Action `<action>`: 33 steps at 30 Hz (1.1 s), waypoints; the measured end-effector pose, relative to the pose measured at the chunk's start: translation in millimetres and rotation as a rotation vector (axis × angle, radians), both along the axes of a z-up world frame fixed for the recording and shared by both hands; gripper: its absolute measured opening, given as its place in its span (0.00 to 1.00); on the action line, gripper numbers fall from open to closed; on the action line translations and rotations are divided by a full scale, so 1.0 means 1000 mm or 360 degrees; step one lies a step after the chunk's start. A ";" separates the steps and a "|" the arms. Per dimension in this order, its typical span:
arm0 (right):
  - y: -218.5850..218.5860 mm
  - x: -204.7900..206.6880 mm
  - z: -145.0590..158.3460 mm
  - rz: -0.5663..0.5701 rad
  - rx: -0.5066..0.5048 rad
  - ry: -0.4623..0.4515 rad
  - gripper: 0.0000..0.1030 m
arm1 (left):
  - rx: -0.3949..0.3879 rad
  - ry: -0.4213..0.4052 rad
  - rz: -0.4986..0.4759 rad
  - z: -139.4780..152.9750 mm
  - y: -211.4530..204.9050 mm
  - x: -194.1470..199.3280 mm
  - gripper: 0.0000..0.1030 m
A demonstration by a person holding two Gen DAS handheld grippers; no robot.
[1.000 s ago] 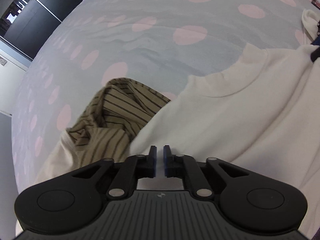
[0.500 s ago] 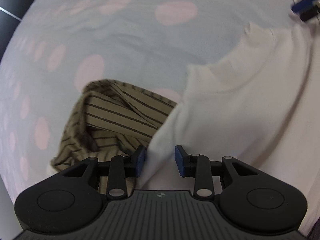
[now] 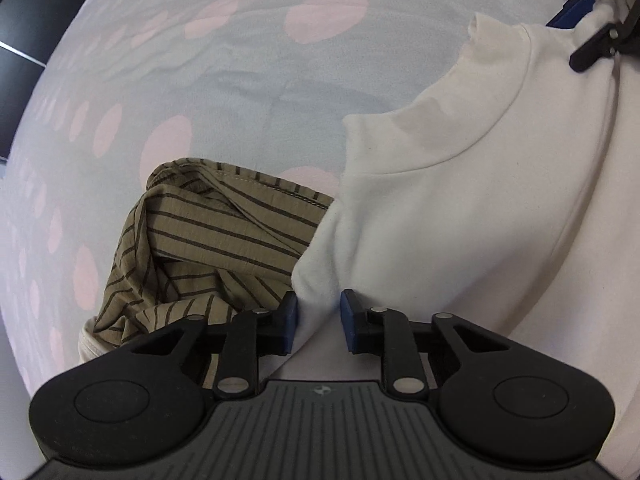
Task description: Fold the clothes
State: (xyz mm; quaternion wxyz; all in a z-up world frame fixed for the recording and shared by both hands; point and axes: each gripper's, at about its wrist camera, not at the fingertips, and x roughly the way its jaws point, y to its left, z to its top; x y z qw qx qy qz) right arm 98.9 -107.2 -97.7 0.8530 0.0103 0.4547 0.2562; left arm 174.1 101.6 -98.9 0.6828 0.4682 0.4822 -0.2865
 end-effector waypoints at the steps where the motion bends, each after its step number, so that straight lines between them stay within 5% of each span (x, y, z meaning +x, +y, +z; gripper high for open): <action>1: 0.002 -0.001 0.001 0.0030 -0.0002 -0.0002 0.16 | 0.0010 -0.0021 0.0002 0.000 -0.001 -0.003 0.12; 5: -0.001 -0.005 0.007 -0.0017 0.0073 -0.0001 0.12 | -0.0035 -0.0129 0.0111 0.015 -0.001 -0.011 0.01; 14: 0.012 -0.029 0.066 0.0007 0.0265 -0.0276 0.10 | -0.0363 -0.0549 0.0640 0.120 0.044 -0.036 0.00; 28: 0.090 -0.075 0.264 0.0179 0.0290 -0.1081 0.08 | -0.0695 -0.1510 0.1118 0.344 0.118 -0.142 0.00; 33: 0.105 -0.097 0.343 0.0136 0.0304 -0.1404 0.07 | -0.0823 -0.1802 0.1092 0.415 0.106 -0.196 0.00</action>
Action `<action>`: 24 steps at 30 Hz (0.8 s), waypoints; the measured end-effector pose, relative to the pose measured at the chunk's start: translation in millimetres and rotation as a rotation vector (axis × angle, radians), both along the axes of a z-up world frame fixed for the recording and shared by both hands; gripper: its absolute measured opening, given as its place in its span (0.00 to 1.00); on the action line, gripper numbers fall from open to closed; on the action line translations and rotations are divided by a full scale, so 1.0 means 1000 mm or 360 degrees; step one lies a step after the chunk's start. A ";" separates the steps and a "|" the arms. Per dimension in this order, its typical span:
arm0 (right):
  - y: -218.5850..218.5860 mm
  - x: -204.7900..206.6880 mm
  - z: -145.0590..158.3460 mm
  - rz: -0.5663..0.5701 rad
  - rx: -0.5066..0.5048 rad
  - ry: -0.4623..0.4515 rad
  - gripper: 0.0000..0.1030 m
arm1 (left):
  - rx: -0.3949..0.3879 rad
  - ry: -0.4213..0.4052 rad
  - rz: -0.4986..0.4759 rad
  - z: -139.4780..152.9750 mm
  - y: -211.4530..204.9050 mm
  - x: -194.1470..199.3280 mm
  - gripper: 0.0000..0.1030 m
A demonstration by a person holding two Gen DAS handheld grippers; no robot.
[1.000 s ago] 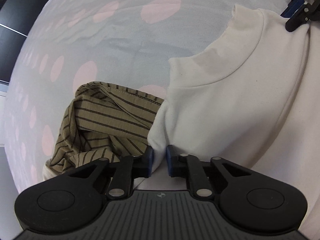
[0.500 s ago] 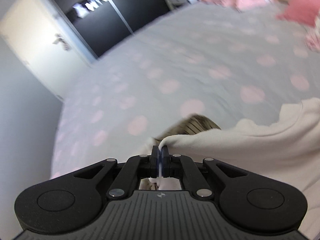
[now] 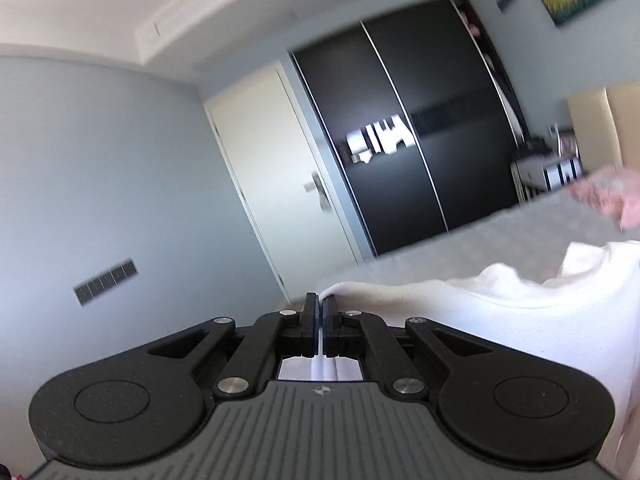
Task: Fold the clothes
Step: 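Lift the sweatshirt up off the bed with both tools and shake it out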
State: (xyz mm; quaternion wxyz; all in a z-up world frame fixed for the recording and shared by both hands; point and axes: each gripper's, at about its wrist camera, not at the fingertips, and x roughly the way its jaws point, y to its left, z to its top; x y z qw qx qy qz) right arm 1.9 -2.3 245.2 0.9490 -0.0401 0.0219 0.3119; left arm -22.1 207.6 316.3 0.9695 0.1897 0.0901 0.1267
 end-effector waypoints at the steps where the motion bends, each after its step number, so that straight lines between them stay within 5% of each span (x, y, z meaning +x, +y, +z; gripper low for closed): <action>1: -0.001 -0.005 0.014 -0.0014 0.0013 -0.0054 0.07 | 0.0012 -0.0073 -0.0014 0.012 -0.006 -0.012 0.00; 7: -0.029 -0.032 0.083 -0.0133 0.0120 -0.0317 0.07 | 0.0044 -0.0388 -0.0163 0.073 -0.052 -0.058 0.00; 14: -0.089 -0.081 0.135 -0.0331 0.0188 -0.0616 0.07 | 0.0045 -0.0656 -0.0356 0.088 -0.097 -0.091 0.00; 24: -0.151 -0.129 0.159 -0.0629 0.0170 -0.0833 0.07 | 0.0044 -0.0639 -0.0661 0.093 -0.143 -0.112 0.00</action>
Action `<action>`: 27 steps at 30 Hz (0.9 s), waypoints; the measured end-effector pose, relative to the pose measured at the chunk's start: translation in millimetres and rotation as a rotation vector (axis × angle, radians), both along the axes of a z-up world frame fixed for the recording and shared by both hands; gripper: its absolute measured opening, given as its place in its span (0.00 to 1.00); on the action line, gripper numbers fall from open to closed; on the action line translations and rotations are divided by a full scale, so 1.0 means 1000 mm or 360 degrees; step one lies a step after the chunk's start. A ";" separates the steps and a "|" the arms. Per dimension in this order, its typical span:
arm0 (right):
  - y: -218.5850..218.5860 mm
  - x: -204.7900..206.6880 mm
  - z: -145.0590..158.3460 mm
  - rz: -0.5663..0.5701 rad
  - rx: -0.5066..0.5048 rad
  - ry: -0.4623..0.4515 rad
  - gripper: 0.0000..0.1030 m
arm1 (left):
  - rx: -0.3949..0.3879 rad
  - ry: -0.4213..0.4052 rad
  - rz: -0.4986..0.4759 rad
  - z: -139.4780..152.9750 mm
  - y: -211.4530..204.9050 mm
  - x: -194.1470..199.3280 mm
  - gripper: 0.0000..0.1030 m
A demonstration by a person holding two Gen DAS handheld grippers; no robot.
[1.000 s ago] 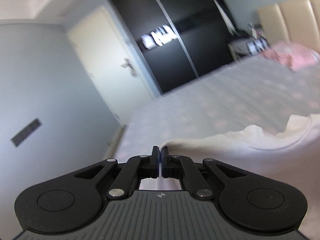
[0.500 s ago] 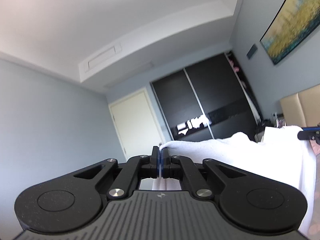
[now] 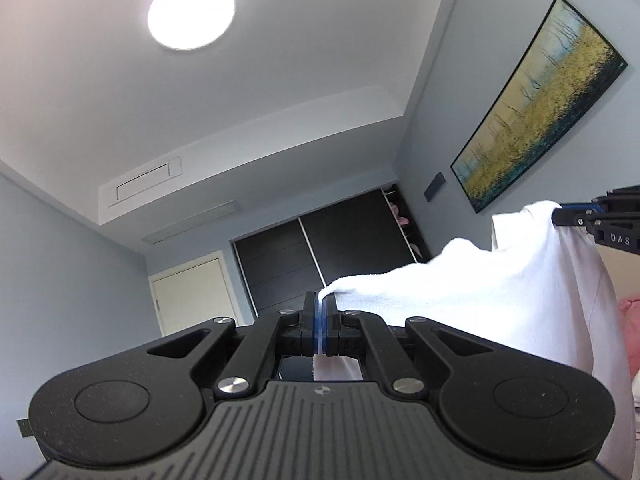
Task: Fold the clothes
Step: 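Lift the sweatshirt up off the bed with both tools and shake it out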
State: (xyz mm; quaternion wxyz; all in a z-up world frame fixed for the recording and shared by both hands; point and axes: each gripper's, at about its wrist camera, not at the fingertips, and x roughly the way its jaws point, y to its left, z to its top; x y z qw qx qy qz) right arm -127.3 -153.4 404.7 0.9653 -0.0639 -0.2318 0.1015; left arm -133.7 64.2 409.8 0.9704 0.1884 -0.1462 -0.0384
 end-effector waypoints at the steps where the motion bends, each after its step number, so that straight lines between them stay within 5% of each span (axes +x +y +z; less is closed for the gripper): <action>1: -0.006 -0.003 0.001 -0.0024 -0.0007 -0.0004 0.08 | 0.0006 0.0016 -0.0026 -0.001 -0.003 0.000 0.00; 8: -0.056 -0.024 0.001 -0.0093 -0.0070 0.0105 0.08 | 0.0113 0.0110 -0.0207 -0.020 -0.036 -0.014 0.00; 16: -0.108 -0.080 -0.018 -0.0116 -0.0048 0.0078 0.08 | 0.0189 -0.0019 -0.0338 -0.035 -0.059 -0.064 0.00; 22: -0.126 -0.114 -0.027 -0.0082 -0.0051 0.0029 0.08 | 0.0193 -0.0035 -0.0316 -0.042 -0.067 -0.080 0.00; 27: -0.115 -0.101 -0.034 -0.0084 -0.0118 0.0044 0.08 | 0.0209 0.0046 -0.0260 -0.048 -0.072 -0.056 0.00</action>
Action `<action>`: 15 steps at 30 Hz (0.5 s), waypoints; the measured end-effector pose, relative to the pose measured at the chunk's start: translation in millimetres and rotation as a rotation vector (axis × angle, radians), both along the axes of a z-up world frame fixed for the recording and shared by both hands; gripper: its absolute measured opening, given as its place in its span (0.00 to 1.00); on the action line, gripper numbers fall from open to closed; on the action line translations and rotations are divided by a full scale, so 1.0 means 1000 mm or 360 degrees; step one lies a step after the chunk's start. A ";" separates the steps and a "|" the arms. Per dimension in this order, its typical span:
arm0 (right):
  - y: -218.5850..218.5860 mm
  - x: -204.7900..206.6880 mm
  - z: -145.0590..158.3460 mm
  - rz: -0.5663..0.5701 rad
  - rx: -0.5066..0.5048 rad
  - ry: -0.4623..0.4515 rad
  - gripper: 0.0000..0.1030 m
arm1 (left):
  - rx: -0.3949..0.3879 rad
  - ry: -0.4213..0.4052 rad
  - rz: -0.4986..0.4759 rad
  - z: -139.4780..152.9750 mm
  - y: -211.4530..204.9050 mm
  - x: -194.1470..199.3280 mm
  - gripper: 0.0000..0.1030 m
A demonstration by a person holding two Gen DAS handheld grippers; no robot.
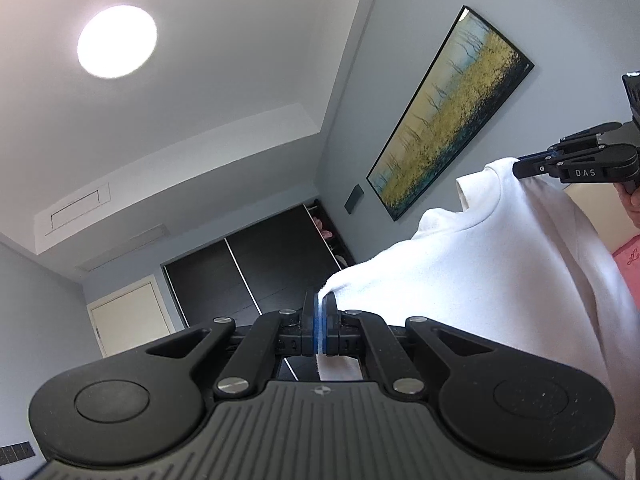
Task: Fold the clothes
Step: 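Lift the sweatshirt up off the bed with both tools and shake it out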
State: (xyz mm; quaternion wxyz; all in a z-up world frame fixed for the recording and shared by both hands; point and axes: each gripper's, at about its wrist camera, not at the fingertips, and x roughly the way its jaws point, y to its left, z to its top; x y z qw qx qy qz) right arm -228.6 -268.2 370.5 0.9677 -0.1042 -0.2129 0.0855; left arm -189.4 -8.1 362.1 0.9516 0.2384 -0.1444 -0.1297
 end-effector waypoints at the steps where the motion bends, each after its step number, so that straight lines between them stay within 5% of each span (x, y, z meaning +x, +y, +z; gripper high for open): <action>1: 0.003 0.006 -0.001 -0.0006 -0.0014 0.0016 0.08 | 0.0008 0.0030 0.0015 -0.003 -0.001 0.009 0.00; 8: 0.014 0.084 -0.037 -0.0023 -0.0073 0.0341 0.08 | -0.0001 0.0390 0.0076 -0.047 0.004 0.109 0.00; 15: 0.029 0.190 -0.118 -0.0029 -0.0064 0.0789 0.08 | 0.0050 0.0816 0.0159 -0.140 0.001 0.226 0.00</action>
